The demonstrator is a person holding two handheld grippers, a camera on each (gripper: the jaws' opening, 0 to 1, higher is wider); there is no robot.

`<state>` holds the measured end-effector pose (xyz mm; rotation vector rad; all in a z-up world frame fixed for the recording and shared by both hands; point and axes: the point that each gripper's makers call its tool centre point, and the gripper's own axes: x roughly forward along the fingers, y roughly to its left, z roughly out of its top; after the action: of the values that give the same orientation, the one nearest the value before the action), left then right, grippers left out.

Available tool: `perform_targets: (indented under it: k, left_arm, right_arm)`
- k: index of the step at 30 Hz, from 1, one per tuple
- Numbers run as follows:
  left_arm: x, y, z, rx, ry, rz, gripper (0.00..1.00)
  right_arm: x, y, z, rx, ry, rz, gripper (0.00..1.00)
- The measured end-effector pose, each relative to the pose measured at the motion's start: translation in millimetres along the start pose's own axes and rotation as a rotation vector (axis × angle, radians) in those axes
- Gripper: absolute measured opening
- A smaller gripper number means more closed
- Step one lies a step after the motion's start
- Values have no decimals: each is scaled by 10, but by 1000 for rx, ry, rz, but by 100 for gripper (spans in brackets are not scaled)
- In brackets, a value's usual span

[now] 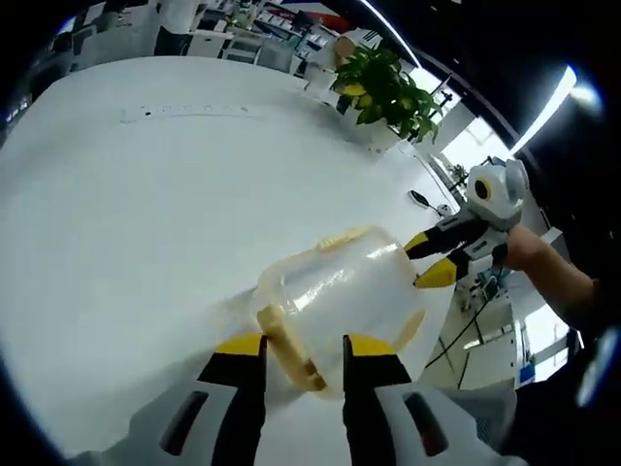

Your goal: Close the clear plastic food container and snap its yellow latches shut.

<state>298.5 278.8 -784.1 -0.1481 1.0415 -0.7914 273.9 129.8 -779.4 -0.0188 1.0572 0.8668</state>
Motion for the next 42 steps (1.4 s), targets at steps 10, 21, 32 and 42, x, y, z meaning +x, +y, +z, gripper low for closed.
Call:
perform_targets:
  k: [10,21,32,42]
  left_arm:
    - [18,-14,10,-24,-11,8,21]
    - [109,-49,-1,-71,-12,19,22]
    - [62,-48,-9,-75,10,27,23]
    - [40,-42,-27,-94,9,48,25]
  right_arm:
    - [3,9,-4,-64,58,2,23]
    - [-56,4,-31,-90,82,16,21]
    - [-38,14,-41,-61,85,19,23]
    - [-13,13,-3,-64,90,-8,23]
